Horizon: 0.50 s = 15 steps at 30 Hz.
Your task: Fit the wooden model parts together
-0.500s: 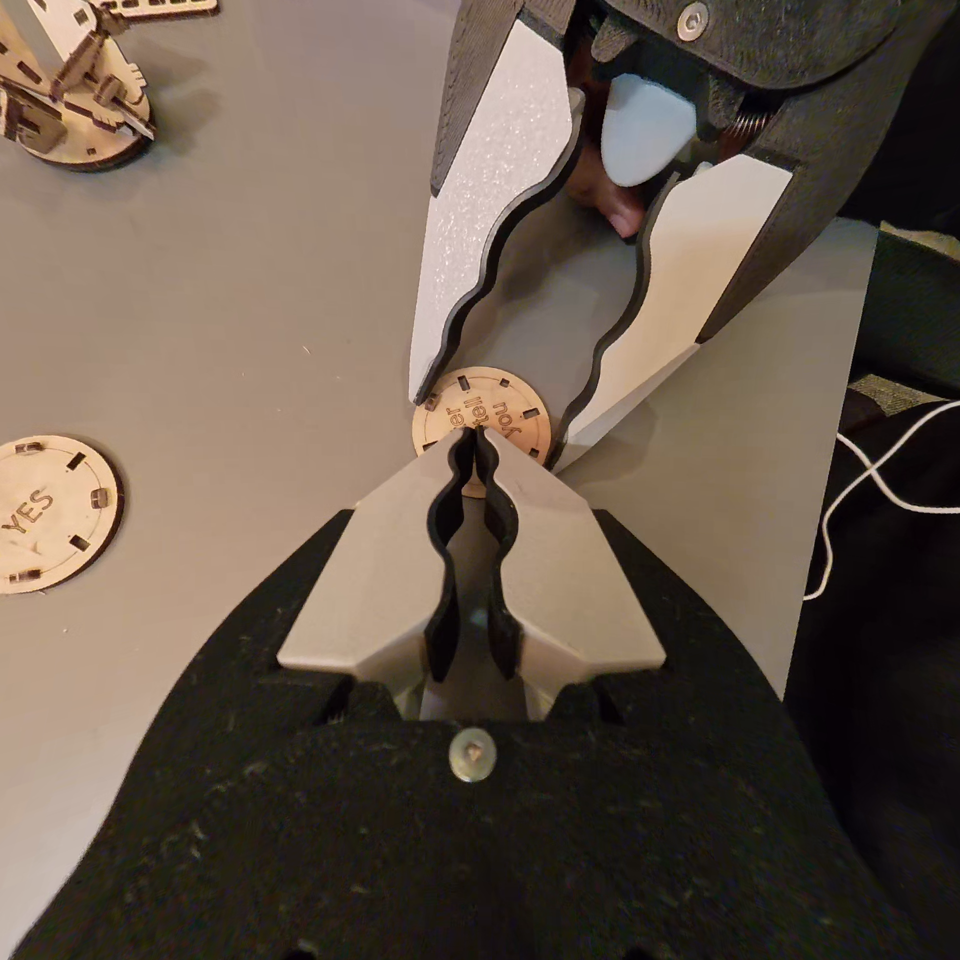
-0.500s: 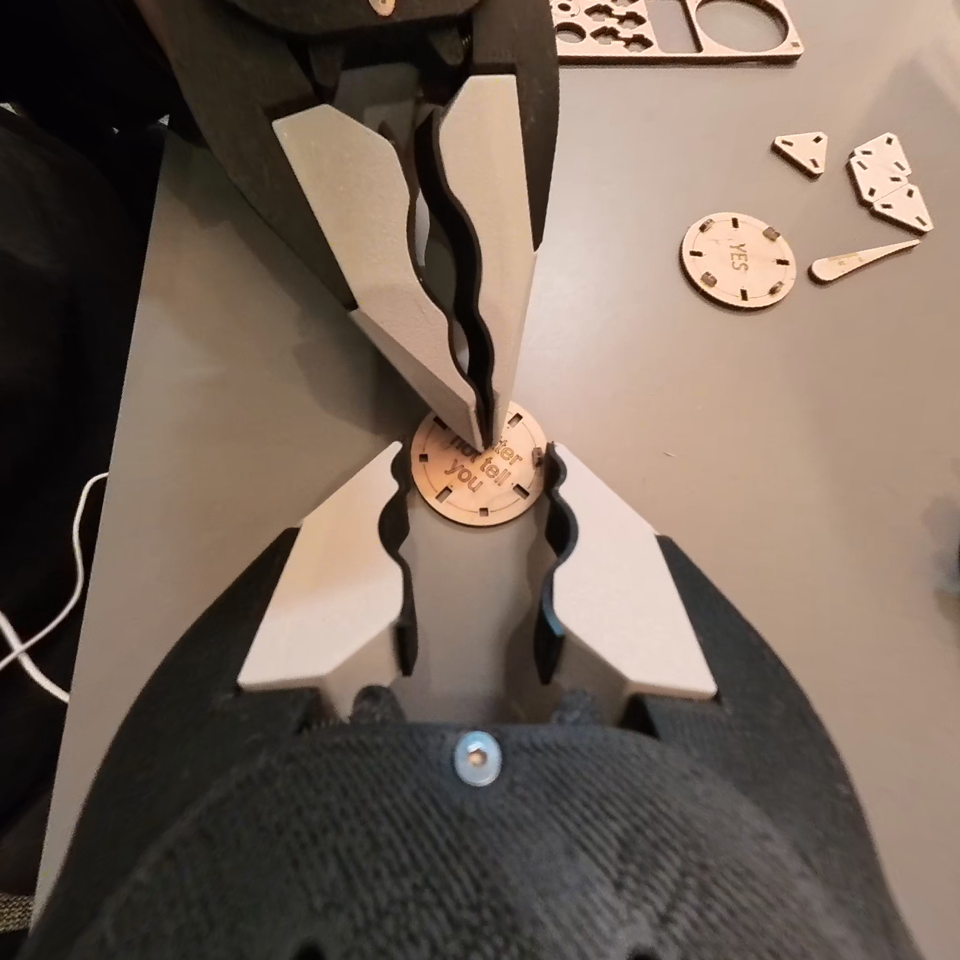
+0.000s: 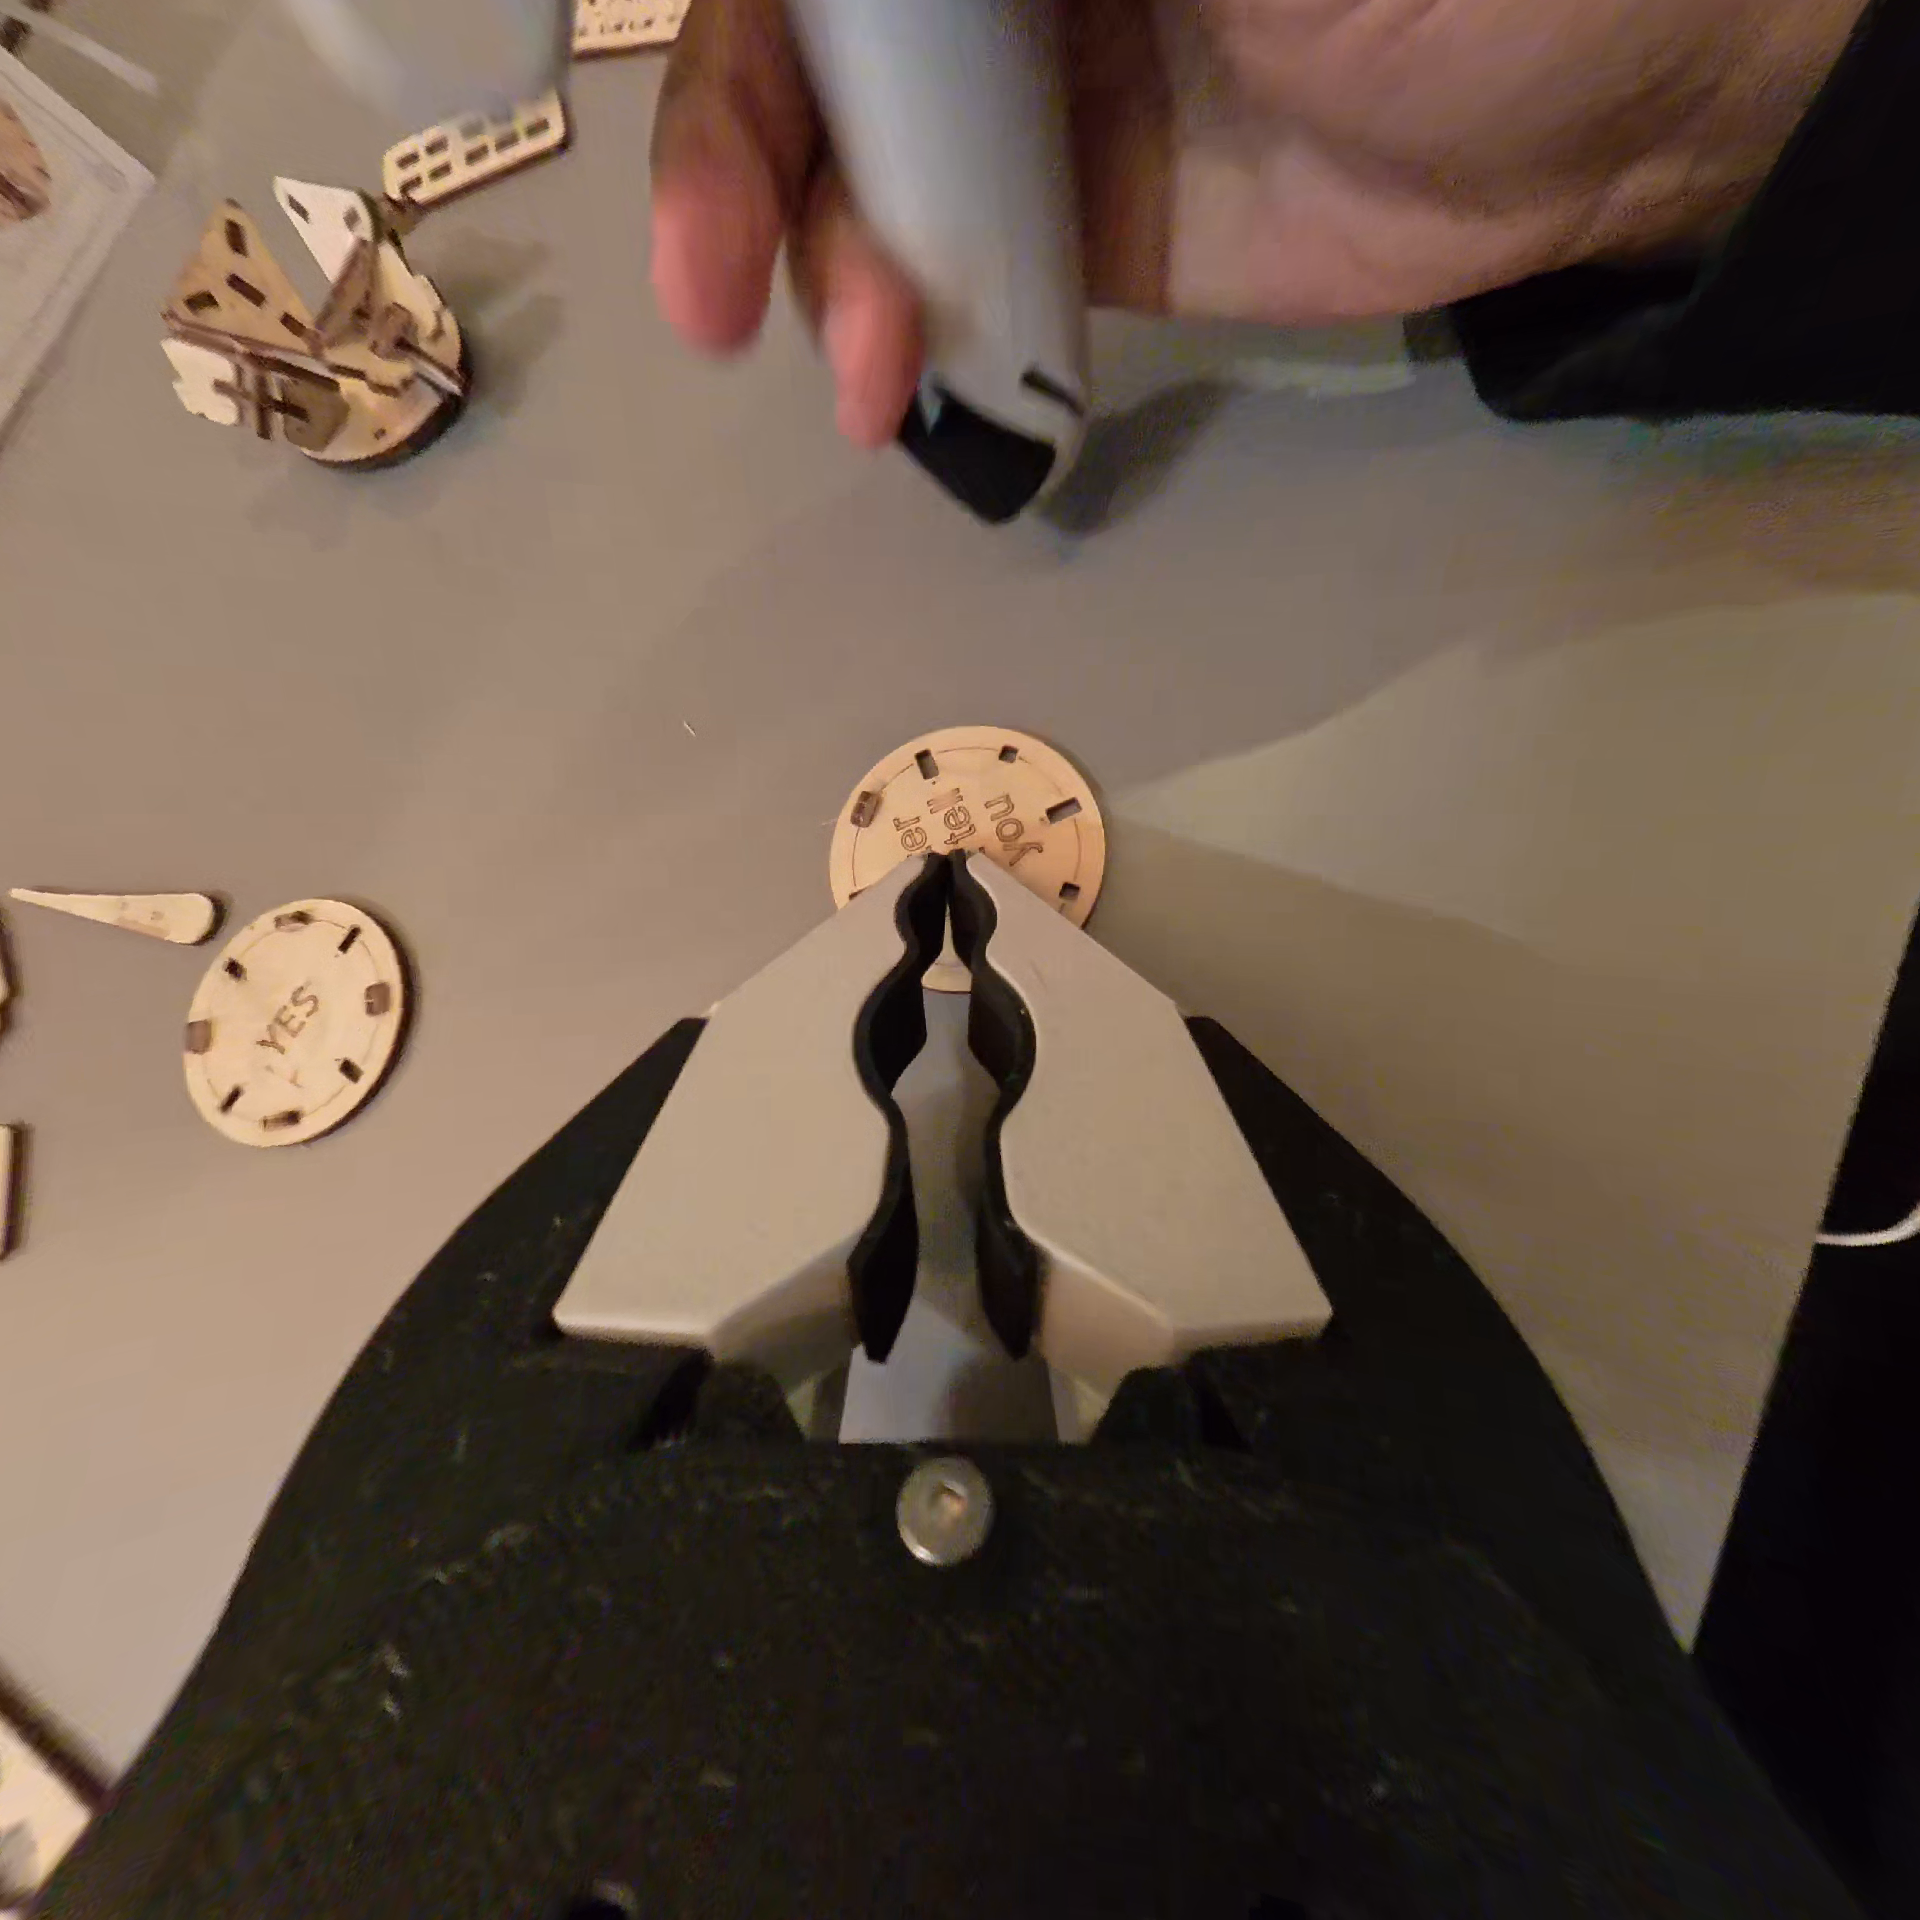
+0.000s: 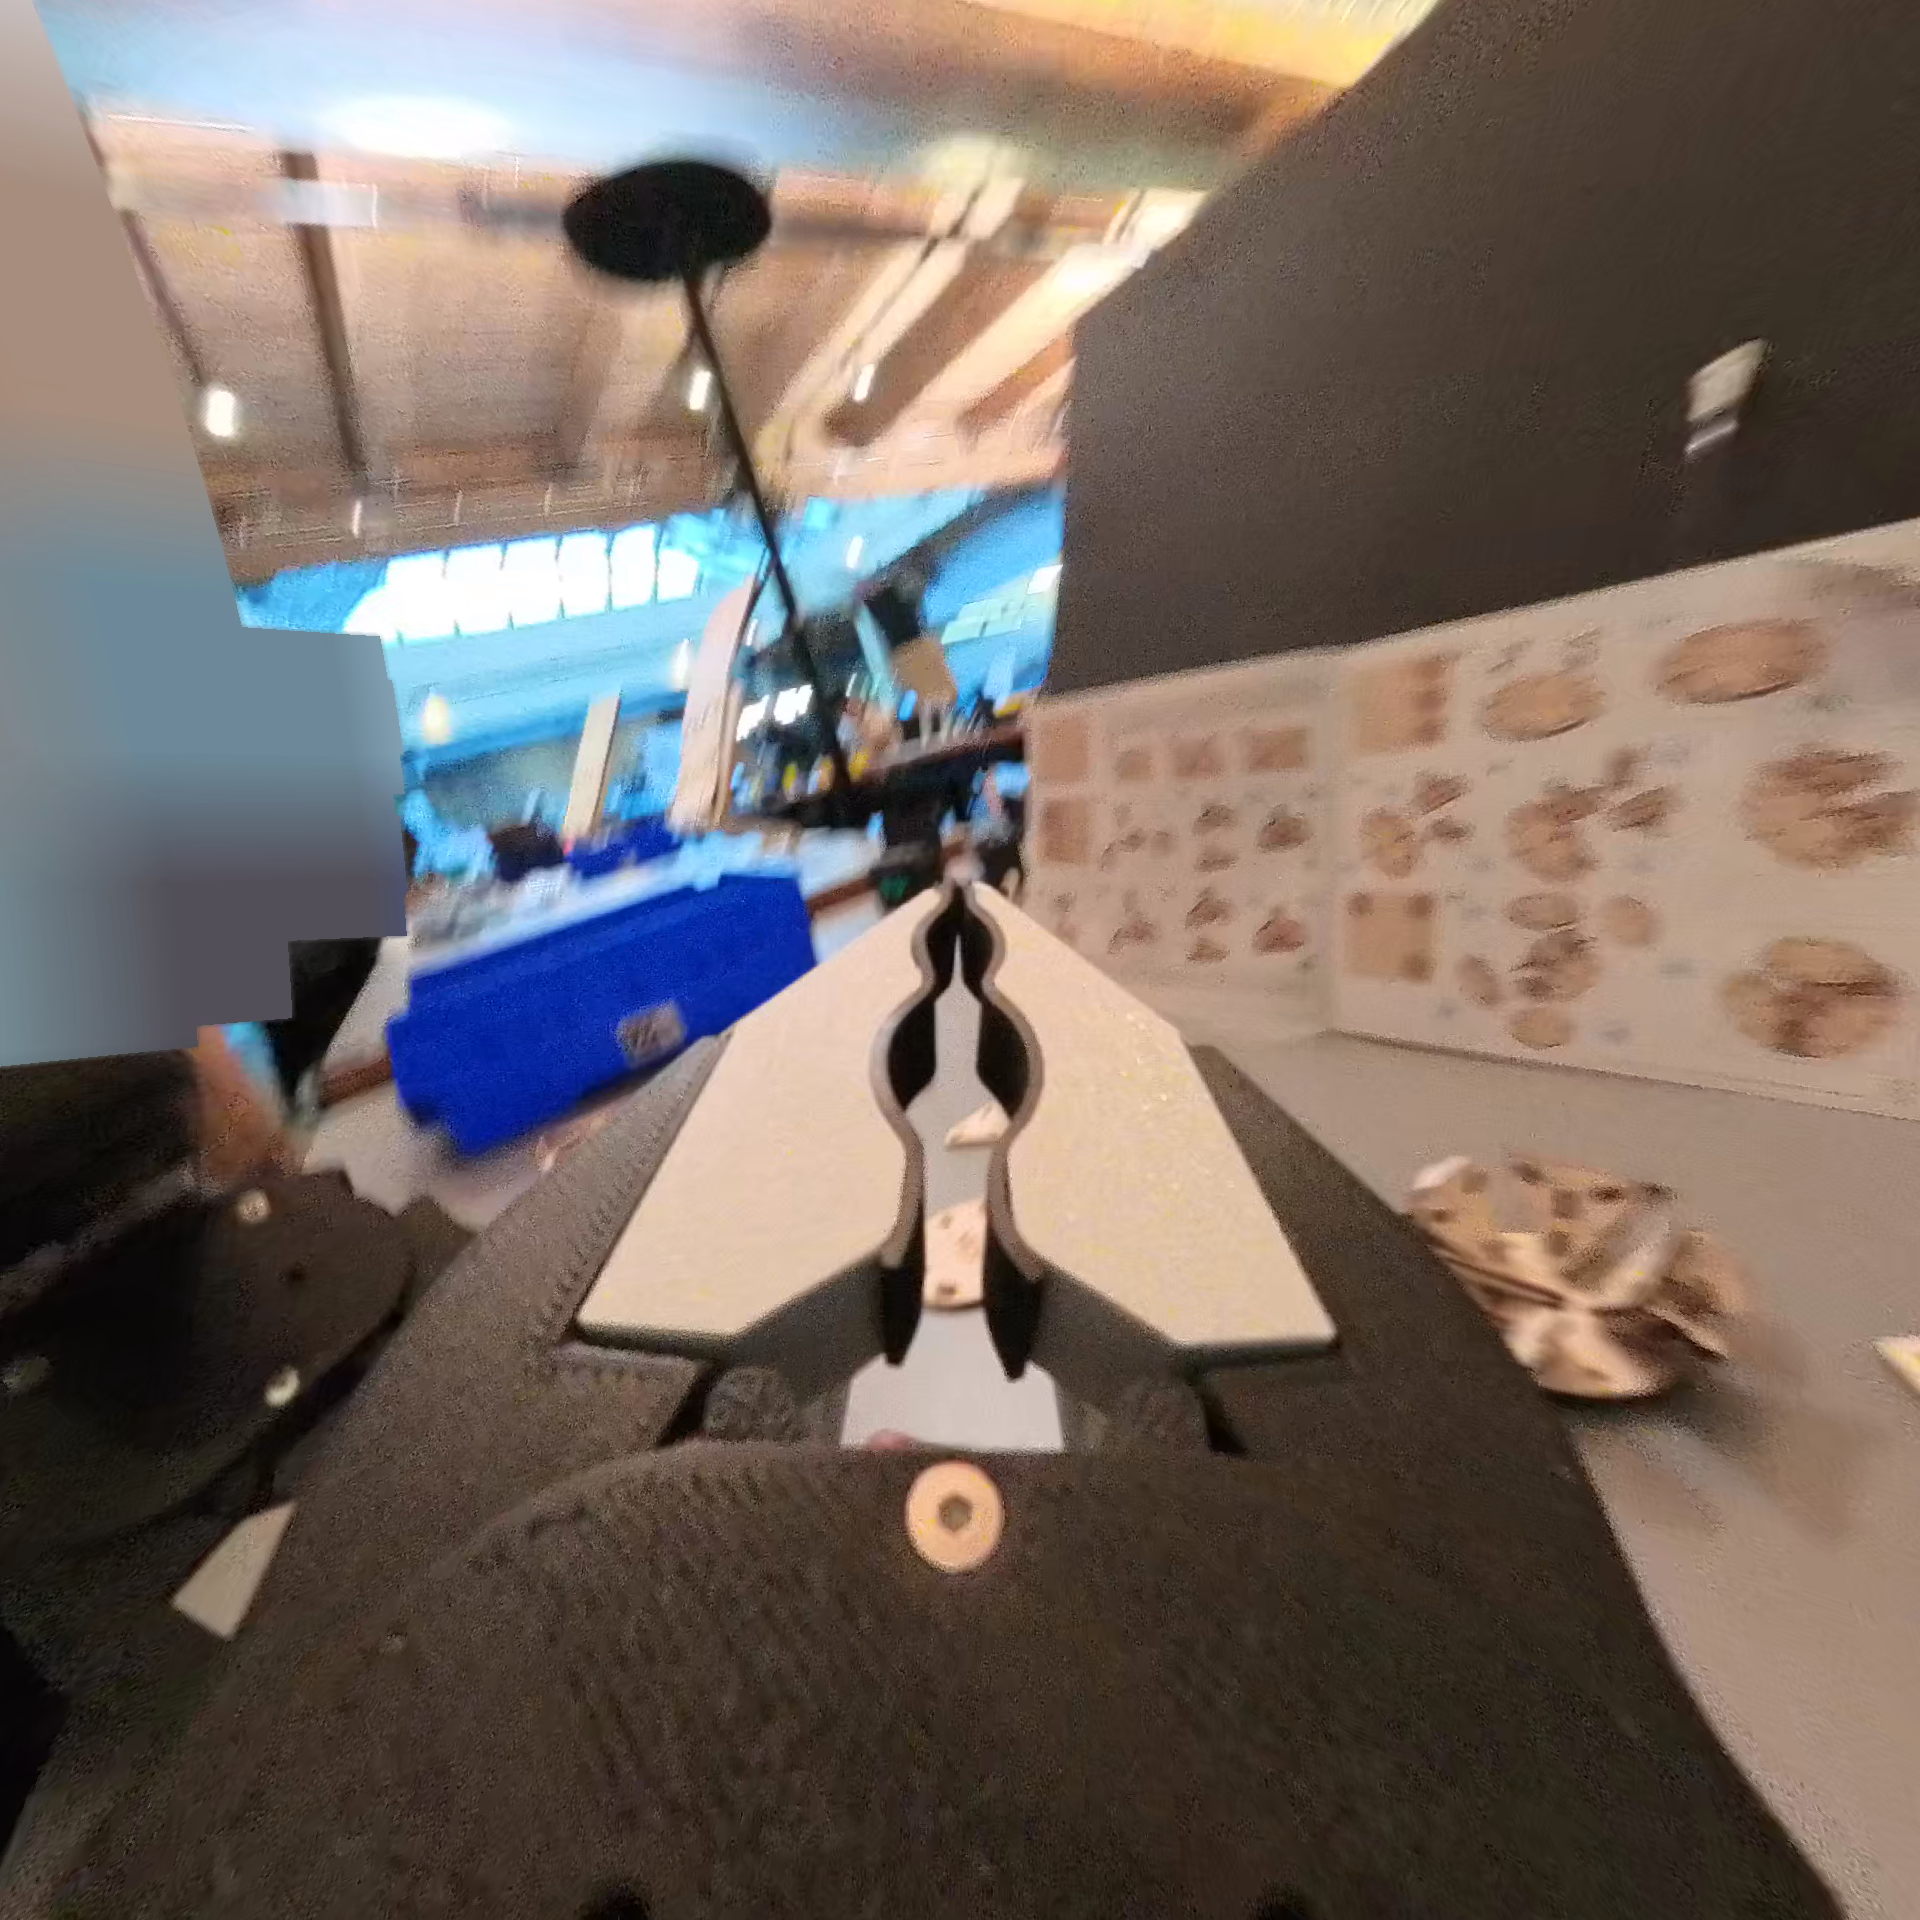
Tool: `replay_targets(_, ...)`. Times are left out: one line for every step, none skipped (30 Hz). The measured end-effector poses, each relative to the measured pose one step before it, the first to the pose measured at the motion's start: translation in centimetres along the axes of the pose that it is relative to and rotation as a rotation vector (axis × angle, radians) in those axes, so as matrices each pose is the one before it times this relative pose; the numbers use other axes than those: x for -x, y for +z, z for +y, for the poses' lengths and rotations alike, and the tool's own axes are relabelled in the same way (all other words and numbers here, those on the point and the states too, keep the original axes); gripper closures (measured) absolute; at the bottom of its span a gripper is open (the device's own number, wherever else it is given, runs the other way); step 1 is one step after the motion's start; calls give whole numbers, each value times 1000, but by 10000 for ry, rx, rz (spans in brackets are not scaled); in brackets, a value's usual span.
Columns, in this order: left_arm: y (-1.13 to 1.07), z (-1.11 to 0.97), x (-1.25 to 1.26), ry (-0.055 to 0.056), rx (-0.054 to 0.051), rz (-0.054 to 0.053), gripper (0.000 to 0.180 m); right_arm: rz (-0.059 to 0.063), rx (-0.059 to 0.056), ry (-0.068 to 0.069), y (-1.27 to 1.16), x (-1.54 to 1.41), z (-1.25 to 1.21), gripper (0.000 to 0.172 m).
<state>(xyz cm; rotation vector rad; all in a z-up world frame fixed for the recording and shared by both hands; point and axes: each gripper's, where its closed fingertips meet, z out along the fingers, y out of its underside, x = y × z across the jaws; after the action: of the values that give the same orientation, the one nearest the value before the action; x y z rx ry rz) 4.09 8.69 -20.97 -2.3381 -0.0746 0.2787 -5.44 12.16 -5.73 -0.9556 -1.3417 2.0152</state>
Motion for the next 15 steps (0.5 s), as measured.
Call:
replay_targets(15,7,20,273,12,-278,180,-502,665,-249,1031,1350,1422,172)
replay_targets(34,-9,36,254,14,-262,180,-44,188,-191,936,685,718,172)
replay_targets(31,-12,30,223,11,-238,180,85,-257,-277,689,467,-33,172)
replay_targets(36,-20,32,181,6,-204,180,-23,-374,-275,477,517,-330,172)
replay_targets(9,-9,15,137,5,-150,180,-25,-216,-151,370,355,-271,172)
replay_targets(2,1,-2,95,1,-97,180,-43,-122,-35,358,247,-178,172)
replay_targets(2,-3,8,59,0,-61,180,-140,-90,71,319,321,-93,172)
replay_targets(-5,10,3,36,0,-38,180,-68,-3,145,271,155,92,172)
replay_targets(-2,-2,-7,25,1,-28,180,100,149,152,254,-150,331,172)
replay_targets(1,0,-3,24,1,-25,180,10,115,51,197,-17,224,172)
replay_targets(-2,8,0,20,1,-22,180,3,-69,-66,116,54,-122,172)
replay_targets(5,1,0,22,1,-22,180,173,-182,-151,52,-104,-341,172)
replay_targets(2,-5,0,16,0,-16,180,270,-120,-237,28,-208,-250,172)
replay_targets(0,1,-6,-3,0,2,180,230,23,-263,47,-148,145,172)
replay_targets(2,3,0,-33,0,29,180,107,382,-164,125,26,1068,172)
